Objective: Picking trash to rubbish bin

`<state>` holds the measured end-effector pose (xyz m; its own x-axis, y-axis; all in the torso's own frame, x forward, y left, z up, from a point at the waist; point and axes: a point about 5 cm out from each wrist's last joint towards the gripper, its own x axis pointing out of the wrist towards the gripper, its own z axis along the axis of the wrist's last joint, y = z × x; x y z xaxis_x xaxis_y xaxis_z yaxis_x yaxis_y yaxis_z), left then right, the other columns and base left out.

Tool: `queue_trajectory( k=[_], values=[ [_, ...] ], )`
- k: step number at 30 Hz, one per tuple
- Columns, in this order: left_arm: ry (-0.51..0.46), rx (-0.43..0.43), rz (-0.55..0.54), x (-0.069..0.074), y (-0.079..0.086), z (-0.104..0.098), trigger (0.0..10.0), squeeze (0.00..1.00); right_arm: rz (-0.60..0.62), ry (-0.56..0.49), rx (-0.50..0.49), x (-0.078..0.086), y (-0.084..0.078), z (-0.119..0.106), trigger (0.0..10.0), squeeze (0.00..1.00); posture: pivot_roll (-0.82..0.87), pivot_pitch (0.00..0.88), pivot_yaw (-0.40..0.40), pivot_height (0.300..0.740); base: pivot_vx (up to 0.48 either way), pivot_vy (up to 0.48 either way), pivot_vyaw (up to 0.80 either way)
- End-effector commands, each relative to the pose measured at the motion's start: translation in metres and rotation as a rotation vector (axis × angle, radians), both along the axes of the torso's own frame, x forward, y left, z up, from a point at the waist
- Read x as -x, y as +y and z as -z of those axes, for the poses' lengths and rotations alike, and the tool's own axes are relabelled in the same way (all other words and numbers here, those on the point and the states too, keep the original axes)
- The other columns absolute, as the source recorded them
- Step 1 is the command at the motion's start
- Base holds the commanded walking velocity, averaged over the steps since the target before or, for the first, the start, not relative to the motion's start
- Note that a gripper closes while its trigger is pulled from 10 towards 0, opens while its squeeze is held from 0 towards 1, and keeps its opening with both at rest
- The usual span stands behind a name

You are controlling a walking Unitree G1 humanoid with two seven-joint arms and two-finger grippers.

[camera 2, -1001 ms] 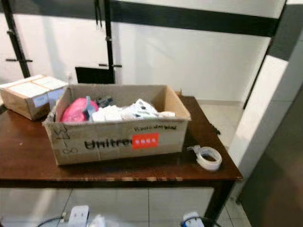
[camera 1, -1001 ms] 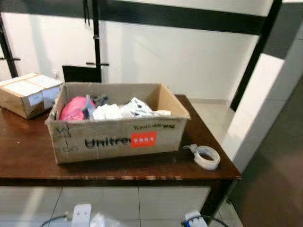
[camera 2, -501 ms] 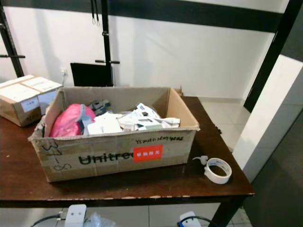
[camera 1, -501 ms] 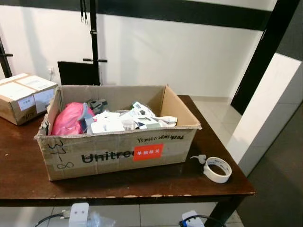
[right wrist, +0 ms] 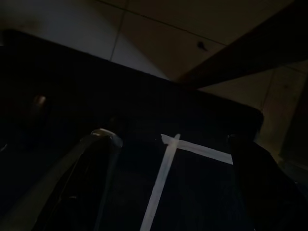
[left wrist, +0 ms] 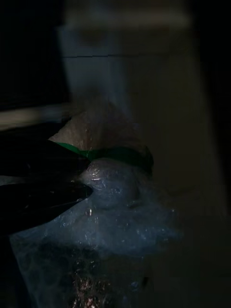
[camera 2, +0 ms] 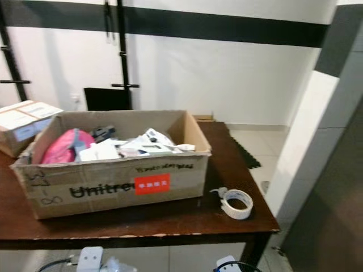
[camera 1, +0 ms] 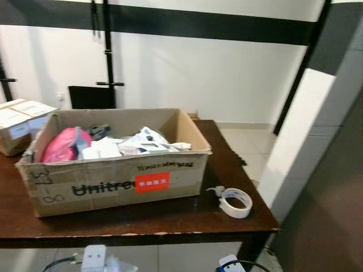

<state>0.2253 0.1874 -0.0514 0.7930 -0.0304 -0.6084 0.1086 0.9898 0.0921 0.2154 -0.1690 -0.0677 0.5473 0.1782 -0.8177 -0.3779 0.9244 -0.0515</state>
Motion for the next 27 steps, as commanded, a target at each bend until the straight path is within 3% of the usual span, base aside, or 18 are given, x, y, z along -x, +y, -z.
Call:
queue_trajectory(
  k=[1,4,6,7,10,16,18,22,23,27],
  values=[
    [-0.034,-0.026,0.080,-0.004,0.001,-0.005,10.0,0.00,-0.047,-0.040,-0.008,-0.009,0.001,-0.006,10.0,0.00,0.08,0.000,-0.086,0.740,0.000,0.000,0.00],
    [-0.073,0.012,0.297,-0.008,-0.008,-0.013,10.0,0.00,-0.145,-0.070,-0.074,-0.018,0.003,-0.015,10.0,0.00,0.07,0.000,-0.086,0.740,0.000,0.000,0.00],
    [-0.053,0.058,0.527,-0.006,-0.016,-0.018,10.0,0.00,-0.248,-0.059,-0.136,-0.022,0.001,-0.022,10.0,0.00,0.07,0.000,-0.087,0.740,0.000,0.000,0.00],
    [-0.053,0.058,0.527,-0.006,-0.016,-0.018,10.0,0.00,-0.248,-0.059,-0.136,-0.022,0.001,-0.022,10.0,0.00,0.07,0.000,-0.087,0.740,0.000,0.000,0.00],
    [0.024,0.125,0.794,-0.004,-0.018,-0.031,10.0,0.00,-0.409,-0.042,-0.195,-0.027,-0.005,-0.033,10.0,0.00,0.07,0.000,-0.087,0.740,0.000,0.000,0.00],
    [0.084,0.205,0.921,-0.013,-0.018,-0.061,10.0,0.00,-0.523,-0.028,-0.269,-0.035,-0.010,-0.047,10.0,0.00,0.07,0.000,-0.090,0.740,0.000,0.000,0.00],
    [0.102,0.227,1.006,-0.025,-0.017,-0.100,10.0,0.00,-0.642,-0.011,-0.365,-0.043,-0.013,-0.066,10.0,0.00,0.07,0.000,-0.087,0.740,0.000,0.000,0.00],
    [-0.084,0.255,1.098,-0.051,-0.025,-0.181,10.0,0.00,-0.805,-0.027,-0.517,-0.057,-0.017,-0.107,10.0,0.00,0.07,0.000,-0.081,0.740,0.000,0.000,0.00],
    [-0.084,0.255,1.098,-0.051,-0.025,-0.181,10.0,0.00,-0.805,-0.027,-0.517,-0.057,-0.017,-0.107,10.0,0.00,0.07,0.000,-0.081,0.740,0.000,0.000,0.00],
    [-0.190,0.269,1.158,-0.055,-0.034,-0.216,10.0,0.00,-0.838,-0.063,-0.557,-0.063,-0.017,-0.123,10.0,0.00,0.07,0.000,-0.078,0.740,0.000,0.000,0.00]
  ],
)
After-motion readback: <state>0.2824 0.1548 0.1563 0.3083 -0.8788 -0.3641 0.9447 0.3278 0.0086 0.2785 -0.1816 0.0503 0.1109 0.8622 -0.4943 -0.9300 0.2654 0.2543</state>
